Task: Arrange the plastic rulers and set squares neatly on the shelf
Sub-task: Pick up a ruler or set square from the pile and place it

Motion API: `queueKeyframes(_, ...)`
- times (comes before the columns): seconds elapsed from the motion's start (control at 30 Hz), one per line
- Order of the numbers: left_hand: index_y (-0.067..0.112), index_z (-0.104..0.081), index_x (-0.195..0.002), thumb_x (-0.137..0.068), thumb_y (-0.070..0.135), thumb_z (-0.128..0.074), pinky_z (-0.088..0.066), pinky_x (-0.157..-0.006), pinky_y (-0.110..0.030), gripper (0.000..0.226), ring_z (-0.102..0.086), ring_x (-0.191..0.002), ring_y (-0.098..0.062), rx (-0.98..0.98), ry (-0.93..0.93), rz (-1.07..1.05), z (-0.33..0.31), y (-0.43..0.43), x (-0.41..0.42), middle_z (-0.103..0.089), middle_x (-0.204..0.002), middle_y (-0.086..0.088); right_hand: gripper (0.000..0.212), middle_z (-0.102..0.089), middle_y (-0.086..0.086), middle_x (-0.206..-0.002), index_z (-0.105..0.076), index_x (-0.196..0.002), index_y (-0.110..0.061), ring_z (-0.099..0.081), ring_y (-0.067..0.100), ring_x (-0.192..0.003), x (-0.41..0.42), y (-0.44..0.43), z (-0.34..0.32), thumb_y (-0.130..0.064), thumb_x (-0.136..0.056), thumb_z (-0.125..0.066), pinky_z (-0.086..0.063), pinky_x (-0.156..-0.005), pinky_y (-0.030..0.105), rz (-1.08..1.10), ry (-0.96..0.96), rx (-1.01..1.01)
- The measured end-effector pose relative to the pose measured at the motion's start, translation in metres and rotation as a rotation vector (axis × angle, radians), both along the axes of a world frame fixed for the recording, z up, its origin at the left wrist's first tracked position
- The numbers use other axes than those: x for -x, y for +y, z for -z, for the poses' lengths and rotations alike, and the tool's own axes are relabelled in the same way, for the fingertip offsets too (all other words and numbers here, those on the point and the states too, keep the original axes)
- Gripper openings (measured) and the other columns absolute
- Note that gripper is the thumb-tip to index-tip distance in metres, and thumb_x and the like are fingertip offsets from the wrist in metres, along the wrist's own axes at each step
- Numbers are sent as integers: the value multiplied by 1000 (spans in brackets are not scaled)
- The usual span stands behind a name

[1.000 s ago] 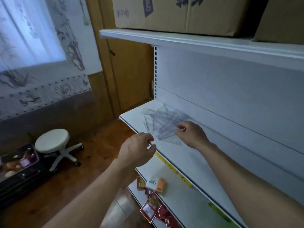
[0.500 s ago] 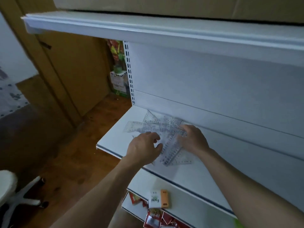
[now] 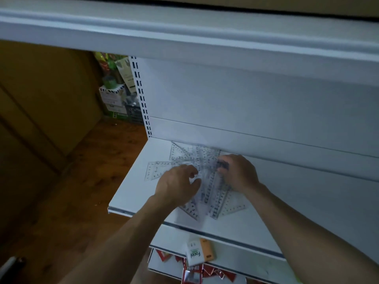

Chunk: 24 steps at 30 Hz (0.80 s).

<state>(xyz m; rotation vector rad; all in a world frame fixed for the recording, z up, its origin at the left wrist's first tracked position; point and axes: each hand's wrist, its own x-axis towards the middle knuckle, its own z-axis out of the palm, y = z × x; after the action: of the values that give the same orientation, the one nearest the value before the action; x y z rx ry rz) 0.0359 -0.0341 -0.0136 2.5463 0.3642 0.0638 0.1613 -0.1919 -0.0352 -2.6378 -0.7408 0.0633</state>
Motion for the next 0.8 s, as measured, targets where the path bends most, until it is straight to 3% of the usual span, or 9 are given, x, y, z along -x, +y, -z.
queueKeyframes(0.13,26,-61,-120,-92,42,-54,-55,-84,-30,32,-60,-97,-10,-20,-24,16,0,-1,-7,-64,-115,9,37,-60,-7,-97,-64,-118,-23,-56,14,-92,-10,-7,3,-20,-81,-68,-42,-77,26,57,126,-123)
queueKeyframes(0.33,29,-61,-117,-91,44,-55,-54,-84,-30,30,-61,-93,-6,99,21,6,2,-3,-17,-64,-108,14,7,-66,-9,-88,-72,-87,-26,-58,6,-81,-13,-18,-3,-29,-81,-71,-40,-65,19,123,210,-314)
queueKeyframes(0.4,27,-61,-116,-91,49,-53,-52,-83,-28,35,-63,-91,-7,251,38,-42,0,-5,-20,-65,-103,15,6,-64,-9,-90,-73,-86,-26,-58,8,-82,-9,-21,-6,-31,-83,-70,-43,-69,23,101,111,-333)
queueKeyframes(0.5,19,-66,-111,-92,55,-49,-53,-83,-32,44,-68,-90,-15,761,29,-179,-14,-13,-22,-72,-97,6,7,-65,-10,-89,-74,-89,-25,-57,11,-83,0,-23,-8,-28,-85,-69,-40,-64,22,-28,-212,-252)
queueKeyframes(0.57,18,-67,-108,-91,57,-48,-54,-86,-33,47,-71,-90,-16,999,49,-231,-23,-17,-21,-75,-95,3,9,-66,-7,-86,-75,-91,-21,-58,15,-78,5,-24,-10,-22,-83,-72,-37,-62,19,-112,-441,-216)
queueKeyframes(0.7,15,-63,-113,-91,61,-44,-52,-85,-33,54,-71,-95,-18,1300,68,-238,-27,-17,-17,-74,-102,-2,12,-66,-2,-86,-75,-92,-17,-57,19,-75,10,-25,-14,-18,-80,-75,-42,-65,25,-174,-636,-218)
queueKeyframes(0.8,11,-63,-115,-92,40,-57,-53,-79,-28,37,-71,-93,-17,1275,32,-207,-28,-17,-13,-74,-101,-4,14,-66,-2,-93,-75,-93,-18,-56,20,-81,12,-25,-15,-16,-80,-75,-45,-70,29,-157,-646,-227)
